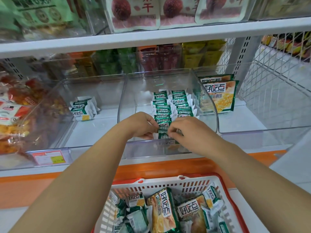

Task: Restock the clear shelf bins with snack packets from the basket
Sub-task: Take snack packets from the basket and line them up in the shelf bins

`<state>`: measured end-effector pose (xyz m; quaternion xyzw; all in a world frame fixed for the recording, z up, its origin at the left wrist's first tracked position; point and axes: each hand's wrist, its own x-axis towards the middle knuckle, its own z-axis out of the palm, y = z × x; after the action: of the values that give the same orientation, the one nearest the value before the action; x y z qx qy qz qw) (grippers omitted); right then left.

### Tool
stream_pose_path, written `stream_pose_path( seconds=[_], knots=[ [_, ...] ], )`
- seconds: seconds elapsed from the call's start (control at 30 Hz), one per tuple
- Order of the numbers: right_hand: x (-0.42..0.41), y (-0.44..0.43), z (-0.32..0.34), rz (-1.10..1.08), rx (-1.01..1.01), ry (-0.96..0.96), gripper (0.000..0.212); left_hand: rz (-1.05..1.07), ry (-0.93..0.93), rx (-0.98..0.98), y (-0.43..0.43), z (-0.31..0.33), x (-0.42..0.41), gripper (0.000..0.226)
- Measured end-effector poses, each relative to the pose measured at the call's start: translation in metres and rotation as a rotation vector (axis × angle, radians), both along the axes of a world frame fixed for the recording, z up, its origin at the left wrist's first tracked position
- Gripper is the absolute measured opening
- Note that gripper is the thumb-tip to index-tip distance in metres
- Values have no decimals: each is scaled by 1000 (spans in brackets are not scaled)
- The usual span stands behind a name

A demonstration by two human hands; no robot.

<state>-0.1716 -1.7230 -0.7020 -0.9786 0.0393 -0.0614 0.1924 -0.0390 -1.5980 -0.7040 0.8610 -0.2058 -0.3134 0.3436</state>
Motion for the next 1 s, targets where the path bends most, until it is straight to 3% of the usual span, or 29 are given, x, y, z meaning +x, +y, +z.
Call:
stream_pose_path(
  seconds=[0.17, 0.27, 0.33, 0.47, 0.7, 0.73, 0.87, 0.93, 1.0],
  knots=[
    [-10, -1, -4, 18, -219, 84, 38, -29, 31, 3, 3, -3, -2, 15],
    [-10, 3, -3, 51, -196, 159, 40, -39, 27, 4, 5, -3, -3, 12],
    [-9, 5, -4, 69, -175, 193, 41, -67, 24, 12, 6, -3, -4, 23],
    [-6, 5, -4, 48, -176, 224, 45, -205, -158, 163, 5, -3, -11, 16],
    [2, 8, -1, -15, -190, 233, 40, -239, -293, 218, -5, 1, -19, 7],
    [2, 8, -1, -3, -195, 241, 40, -212, -275, 216, -5, 0, -19, 9],
    [-7, -3, -7, 27, -107, 239, 49, -117, -223, 236, 1, -4, -14, 73],
    [-15, -10, -8, -2, -124, 218, 49, -218, -226, 175, 0, -7, -11, 74],
    [-19, -13, -10, -28, -172, 227, 52, -315, -212, 169, -4, -9, -10, 57]
  ],
)
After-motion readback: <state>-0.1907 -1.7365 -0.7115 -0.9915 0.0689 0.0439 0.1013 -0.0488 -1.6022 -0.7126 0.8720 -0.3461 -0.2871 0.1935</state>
